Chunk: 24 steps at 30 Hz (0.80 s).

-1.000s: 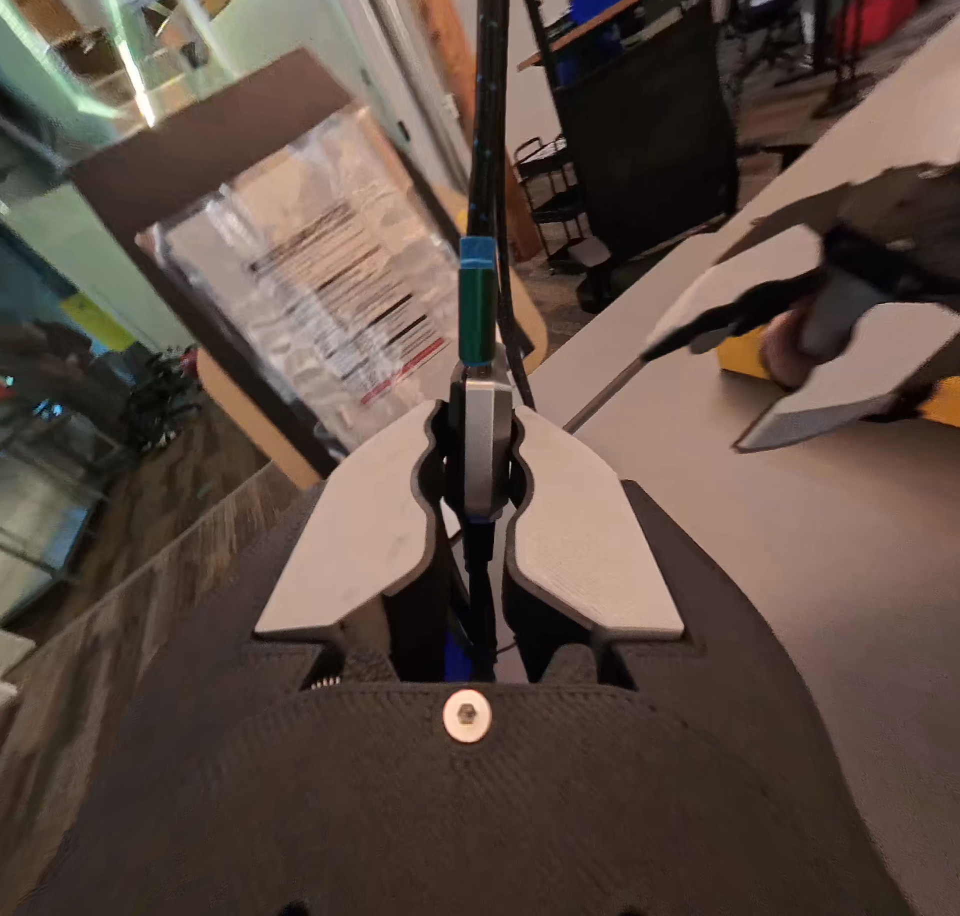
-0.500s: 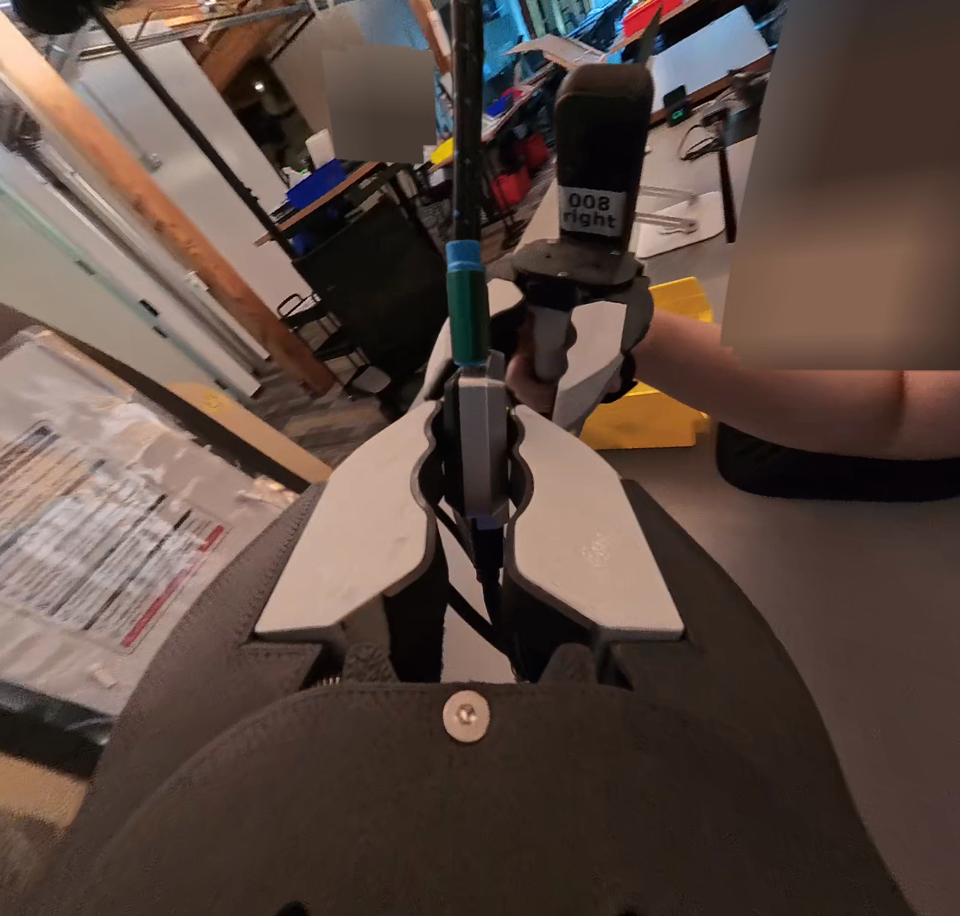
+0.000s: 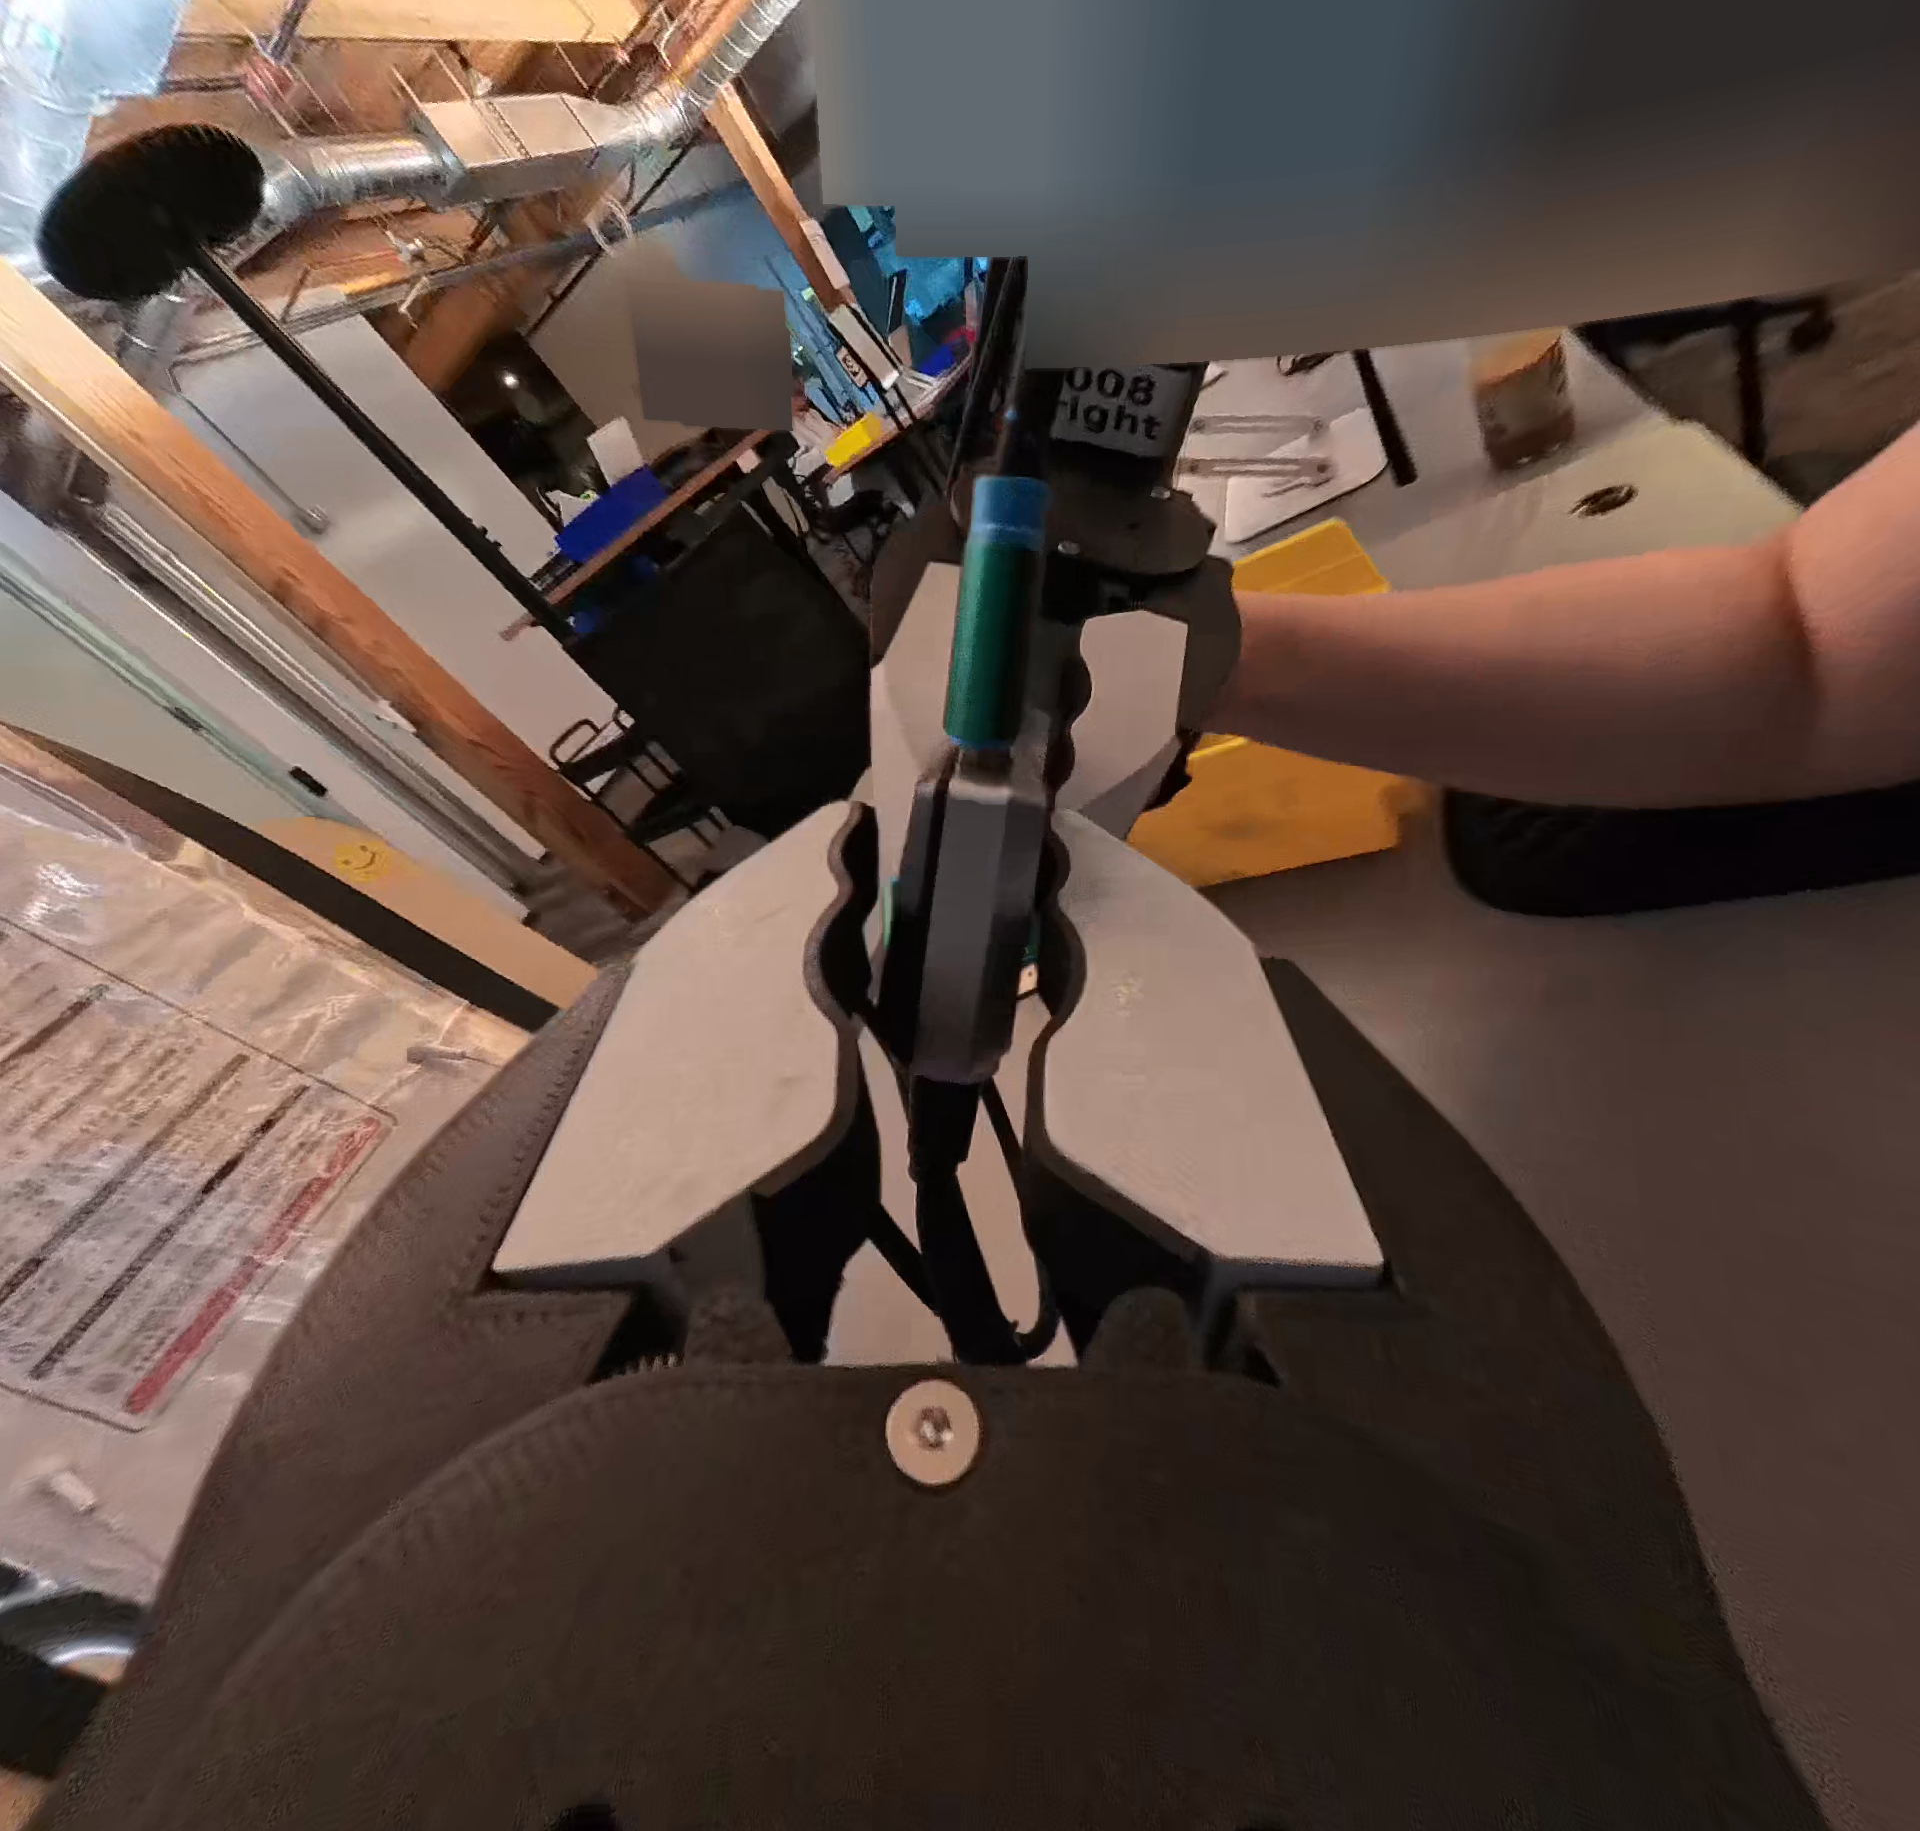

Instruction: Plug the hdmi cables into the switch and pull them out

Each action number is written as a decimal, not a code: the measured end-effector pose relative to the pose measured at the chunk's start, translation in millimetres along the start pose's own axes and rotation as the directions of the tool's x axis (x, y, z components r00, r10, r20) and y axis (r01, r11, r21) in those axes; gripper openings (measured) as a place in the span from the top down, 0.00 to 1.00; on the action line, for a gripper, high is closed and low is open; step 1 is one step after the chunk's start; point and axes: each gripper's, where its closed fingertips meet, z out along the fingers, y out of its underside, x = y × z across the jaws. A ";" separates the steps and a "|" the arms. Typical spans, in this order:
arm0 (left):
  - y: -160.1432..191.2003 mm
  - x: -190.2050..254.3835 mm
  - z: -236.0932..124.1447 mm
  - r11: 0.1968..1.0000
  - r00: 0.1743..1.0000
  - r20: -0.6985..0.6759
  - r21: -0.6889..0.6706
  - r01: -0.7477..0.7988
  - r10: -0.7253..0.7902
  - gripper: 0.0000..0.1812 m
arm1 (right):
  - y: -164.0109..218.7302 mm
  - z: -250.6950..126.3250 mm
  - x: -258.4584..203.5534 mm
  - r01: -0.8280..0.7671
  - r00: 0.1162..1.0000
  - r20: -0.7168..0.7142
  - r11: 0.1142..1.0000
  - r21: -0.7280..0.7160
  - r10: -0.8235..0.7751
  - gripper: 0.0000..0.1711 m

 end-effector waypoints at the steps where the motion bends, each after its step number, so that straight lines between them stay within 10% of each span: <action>1: 5.2 1.3 2.3 1.000 1.000 0.000 -0.016 -0.024 0.024 0.84 | 2.6 3.0 -1.8 0.030 1.000 0.001 0.999 -0.011 -0.030 0.87; 18: 56.0 -38.7 -7.8 0.843 0.883 0.161 -0.411 -0.347 0.442 0.88 | 27.3 -7.4 19.7 0.165 0.957 -0.205 0.967 -0.194 -0.205 0.89; 24: 66.5 -64.1 -10.7 0.745 0.753 0.276 -0.538 -0.394 0.597 0.88 | 14.0 10.4 11.5 -0.205 0.961 -0.225 0.958 -0.202 0.159 0.85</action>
